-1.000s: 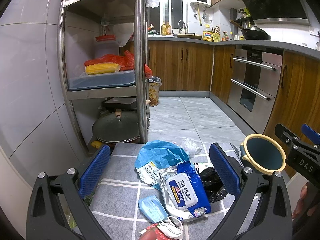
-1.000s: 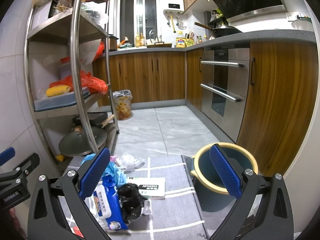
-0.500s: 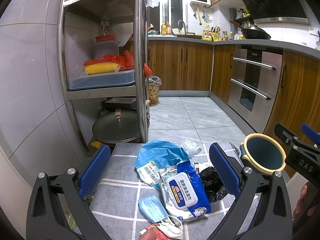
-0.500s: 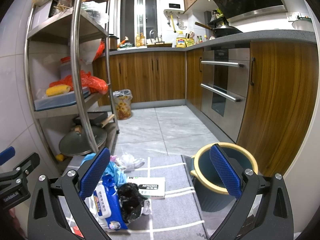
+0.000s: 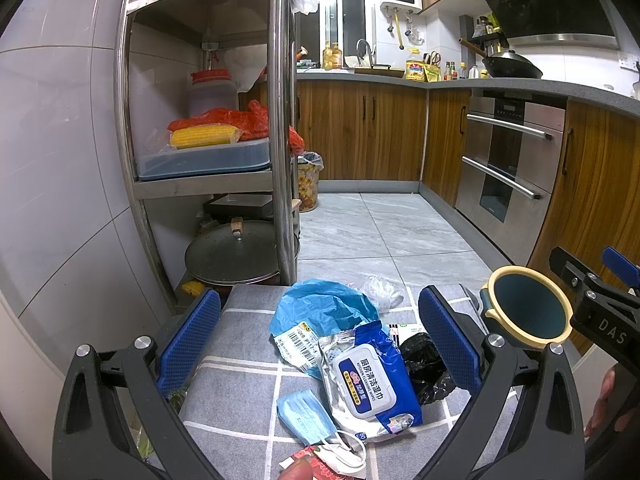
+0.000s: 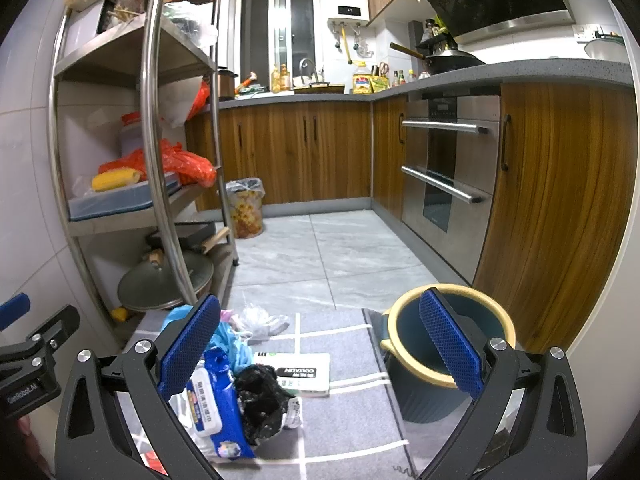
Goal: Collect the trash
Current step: 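Grasp the blue face mask with the left tool while the right tool grasps the black bag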
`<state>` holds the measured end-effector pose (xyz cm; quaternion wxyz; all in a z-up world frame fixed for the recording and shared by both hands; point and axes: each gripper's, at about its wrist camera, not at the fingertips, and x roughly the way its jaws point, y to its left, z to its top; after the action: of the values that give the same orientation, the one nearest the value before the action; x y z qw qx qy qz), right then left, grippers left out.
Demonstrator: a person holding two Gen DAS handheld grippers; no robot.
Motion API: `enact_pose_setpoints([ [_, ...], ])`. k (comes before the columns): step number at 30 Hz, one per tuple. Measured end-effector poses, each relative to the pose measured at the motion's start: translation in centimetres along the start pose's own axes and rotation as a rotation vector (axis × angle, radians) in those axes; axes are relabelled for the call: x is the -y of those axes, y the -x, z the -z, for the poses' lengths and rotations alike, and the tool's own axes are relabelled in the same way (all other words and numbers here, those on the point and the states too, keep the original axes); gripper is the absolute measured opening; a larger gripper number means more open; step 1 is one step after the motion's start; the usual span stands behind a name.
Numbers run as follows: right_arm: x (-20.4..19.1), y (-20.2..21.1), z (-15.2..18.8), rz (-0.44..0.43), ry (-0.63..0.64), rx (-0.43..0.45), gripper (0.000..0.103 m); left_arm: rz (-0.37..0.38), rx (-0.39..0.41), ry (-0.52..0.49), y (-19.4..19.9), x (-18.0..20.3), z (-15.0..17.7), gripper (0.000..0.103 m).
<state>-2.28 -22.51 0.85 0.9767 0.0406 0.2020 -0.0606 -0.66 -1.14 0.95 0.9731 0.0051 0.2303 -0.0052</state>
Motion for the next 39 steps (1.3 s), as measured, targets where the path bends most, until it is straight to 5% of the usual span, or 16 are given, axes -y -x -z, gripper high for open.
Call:
enact_pose_setpoints([
  [15,1.1,-1.9,1.6,0.017,-0.035,-0.031,0.099,-0.024,-0.043,-0.041,-1.9,-1.0,0.8,0.098],
  [19,2.1,-3.9,2.4,-0.035,-0.081,-0.095,0.099,-0.011,-0.016,-0.01,-2.7,-3.2,1.1,0.098],
  [24,1.9,-8.2,3.8,-0.062,-0.076,-0.233,0.099,-0.101,0.003,-0.018,-4.0,-5.2,1.2,0.098],
  [29,1.8,-11.5,4.9,-0.022,-0.13,-0.313,0.099,-0.135,-0.029,-0.044,-6.1,-6.4,2.9,0.098],
  [35,1.2,-14.1,6.1,-0.082,-0.125,-0.383,0.095,-0.124,-0.152,-0.007,-10.7,-7.3,5.8,0.097],
  [37,1.1,-14.6,6.3,-0.109,-0.114,-0.394,0.09,-0.104,-0.192,0.026,-11.7,-7.5,6.7,0.093],
  [39,0.7,-15.1,6.9,-0.141,-0.08,-0.419,0.075,-0.089,-0.224,0.048,-12.3,-7.5,7.6,0.09],
])
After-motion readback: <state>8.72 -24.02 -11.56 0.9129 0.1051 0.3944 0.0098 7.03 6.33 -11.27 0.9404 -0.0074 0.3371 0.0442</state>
